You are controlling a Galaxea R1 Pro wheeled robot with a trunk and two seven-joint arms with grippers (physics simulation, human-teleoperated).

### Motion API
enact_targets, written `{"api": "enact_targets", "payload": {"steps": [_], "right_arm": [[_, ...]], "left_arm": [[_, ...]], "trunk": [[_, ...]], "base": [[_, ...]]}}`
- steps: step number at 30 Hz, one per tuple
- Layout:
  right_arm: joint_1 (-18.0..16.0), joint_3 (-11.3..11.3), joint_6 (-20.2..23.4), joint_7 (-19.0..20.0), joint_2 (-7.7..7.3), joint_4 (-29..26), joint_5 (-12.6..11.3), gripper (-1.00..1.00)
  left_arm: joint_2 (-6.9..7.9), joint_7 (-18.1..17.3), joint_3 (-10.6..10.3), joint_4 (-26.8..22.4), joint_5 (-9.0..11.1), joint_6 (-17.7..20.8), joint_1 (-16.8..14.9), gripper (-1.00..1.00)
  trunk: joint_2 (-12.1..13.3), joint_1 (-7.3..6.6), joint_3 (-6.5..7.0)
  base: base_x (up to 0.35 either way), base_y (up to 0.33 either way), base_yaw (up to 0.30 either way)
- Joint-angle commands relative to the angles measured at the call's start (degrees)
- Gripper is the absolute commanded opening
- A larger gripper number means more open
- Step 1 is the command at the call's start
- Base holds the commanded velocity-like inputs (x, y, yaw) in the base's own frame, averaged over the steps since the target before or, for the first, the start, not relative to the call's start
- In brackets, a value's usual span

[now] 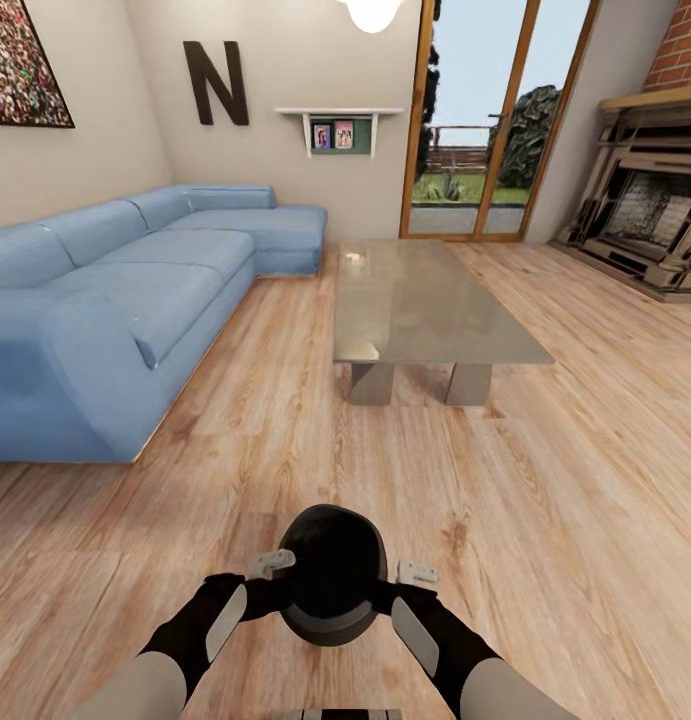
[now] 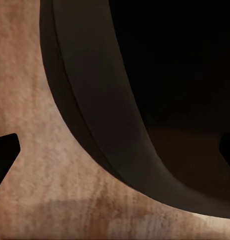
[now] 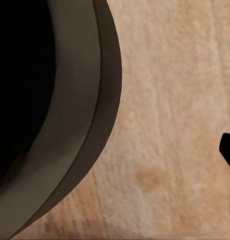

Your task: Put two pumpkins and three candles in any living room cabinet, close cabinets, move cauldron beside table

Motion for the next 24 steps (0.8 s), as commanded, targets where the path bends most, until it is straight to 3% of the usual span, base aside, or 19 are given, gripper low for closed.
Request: {"api": "enact_targets", "payload": {"steps": [1, 10, 17, 24], "right_arm": [[0.0, 0.0, 0.0, 0.0, 0.0, 0.1, -0.1, 1.0], [0.0, 0.3, -1.1, 0.3, 0.0, 0.1, 0.1, 1.0], [0.0, 0.3, -1.6, 8.6, 0.0, 0.1, 0.1, 1.0], [0.0, 0.0, -1.7, 9.9, 0.0, 0.1, 0.0, 1.0]], "left_arm": [[-0.01, 0.0, 0.0, 0.0, 0.0, 0.0, 0.0, 1.0], [0.0, 0.0, 0.0, 0.0, 0.0, 0.0, 0.0, 1.0], [0.0, 0.0, 0.0, 0.0, 0.0, 0.1, 0.0, 1.0], [0.04, 0.0, 0.1, 0.0, 0.0, 0.1, 0.0, 1.0]], "trunk": [[0.0, 0.0, -0.01], [0.0, 0.0, -0.01], [0.0, 0.0, -0.01], [0.0, 0.03, -0.23]], "base": [[0.0, 0.0, 0.0], [0.0, 0.0, 0.0], [0.0, 0.0, 0.0], [0.0, 0.0, 0.0]]}}
